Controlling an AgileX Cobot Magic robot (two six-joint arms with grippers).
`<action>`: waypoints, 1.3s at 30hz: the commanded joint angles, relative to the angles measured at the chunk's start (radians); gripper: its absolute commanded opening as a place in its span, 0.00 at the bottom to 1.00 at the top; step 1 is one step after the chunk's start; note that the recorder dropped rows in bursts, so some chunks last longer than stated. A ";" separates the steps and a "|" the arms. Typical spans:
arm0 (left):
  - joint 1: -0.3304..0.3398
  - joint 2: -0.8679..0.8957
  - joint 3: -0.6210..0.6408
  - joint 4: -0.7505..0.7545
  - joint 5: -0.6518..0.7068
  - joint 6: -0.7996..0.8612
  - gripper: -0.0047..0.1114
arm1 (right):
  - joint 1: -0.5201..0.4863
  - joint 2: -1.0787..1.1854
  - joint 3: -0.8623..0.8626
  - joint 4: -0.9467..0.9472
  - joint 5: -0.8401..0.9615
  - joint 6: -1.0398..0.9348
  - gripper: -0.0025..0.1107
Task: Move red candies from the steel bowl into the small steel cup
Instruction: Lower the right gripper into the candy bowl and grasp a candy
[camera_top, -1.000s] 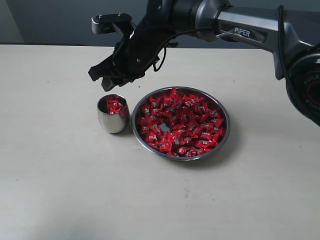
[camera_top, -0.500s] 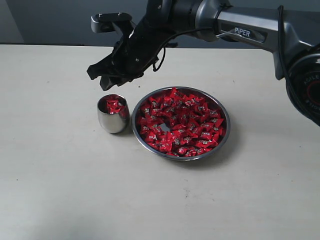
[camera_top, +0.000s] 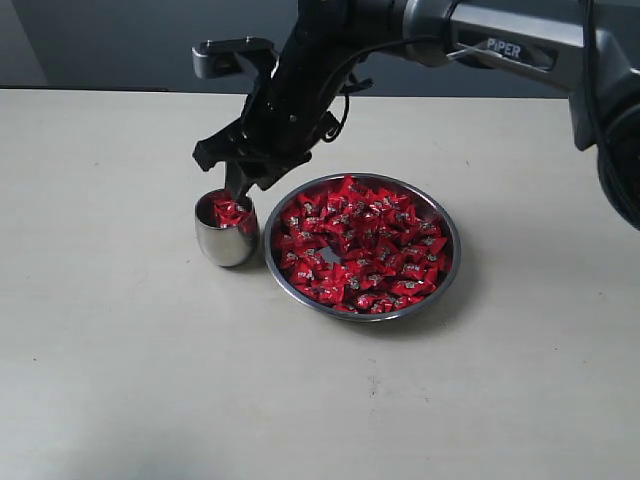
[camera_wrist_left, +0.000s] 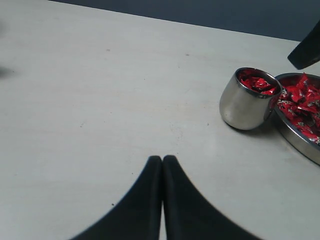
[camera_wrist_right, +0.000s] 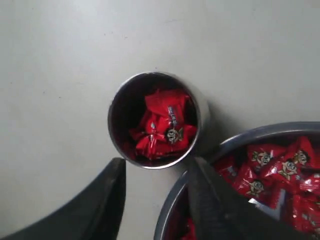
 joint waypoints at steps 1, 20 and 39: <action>0.002 -0.004 0.002 -0.001 0.000 -0.002 0.04 | -0.058 -0.059 0.015 -0.016 0.017 0.003 0.38; 0.002 -0.004 0.002 -0.001 0.000 -0.002 0.04 | -0.159 -0.308 0.544 0.077 -0.179 -0.191 0.38; 0.002 -0.004 0.002 -0.001 -0.005 -0.002 0.04 | -0.111 -0.106 0.540 0.247 -0.274 -0.302 0.38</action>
